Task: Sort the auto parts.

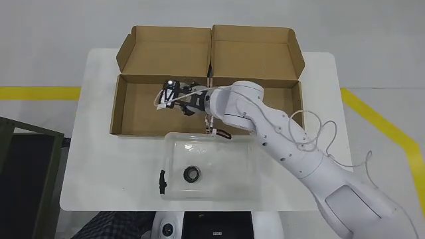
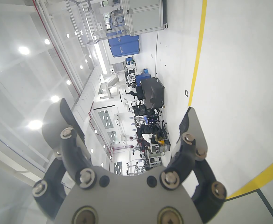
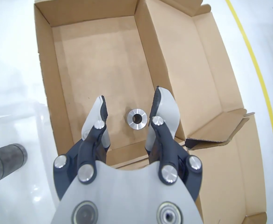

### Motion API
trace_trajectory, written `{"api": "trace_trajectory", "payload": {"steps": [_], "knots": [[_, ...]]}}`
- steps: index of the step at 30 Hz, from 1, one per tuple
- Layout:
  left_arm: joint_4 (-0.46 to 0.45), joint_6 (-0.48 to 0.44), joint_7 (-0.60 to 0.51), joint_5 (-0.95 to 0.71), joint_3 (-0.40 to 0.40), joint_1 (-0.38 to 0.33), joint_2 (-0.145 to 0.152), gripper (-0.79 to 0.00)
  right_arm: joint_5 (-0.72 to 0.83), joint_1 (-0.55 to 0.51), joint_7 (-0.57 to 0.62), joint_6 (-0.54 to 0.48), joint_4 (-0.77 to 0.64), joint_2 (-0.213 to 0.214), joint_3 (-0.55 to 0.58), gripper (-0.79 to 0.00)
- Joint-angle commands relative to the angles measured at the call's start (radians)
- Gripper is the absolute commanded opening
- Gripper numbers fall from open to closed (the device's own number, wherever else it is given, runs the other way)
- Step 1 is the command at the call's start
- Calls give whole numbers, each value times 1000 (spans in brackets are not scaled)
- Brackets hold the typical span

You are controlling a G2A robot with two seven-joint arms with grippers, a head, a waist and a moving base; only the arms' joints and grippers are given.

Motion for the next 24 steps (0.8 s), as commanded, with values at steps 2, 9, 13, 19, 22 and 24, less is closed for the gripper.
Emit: {"api": "trace_trajectory", "payload": {"steps": [2, 9, 13, 19, 22, 24], "knots": [[0, 0, 0, 0, 0, 0, 0, 0, 1, -64, 0, -34, -89, 20, 39, -428], [0, 0, 0, 0, 0, 0, 0, 0, -34, -206, -37, -160, -221, 64, 117, -409], [0, 0, 0, 0, 0, 0, 0, 0, -55, -300, -60, -208, -286, 91, 173, -409], [0, 0, 0, 0, 0, 0, 0, 0, -104, -439, -98, -274, -377, 129, 259, -413], [0, 0, 0, 0, 0, 0, 0, 0, -134, -494, -113, -312, -414, 143, 282, -409], [0, 0, 0, 0, 0, 0, 0, 0, -156, -526, -119, -338, -436, 152, 291, -409]]}}
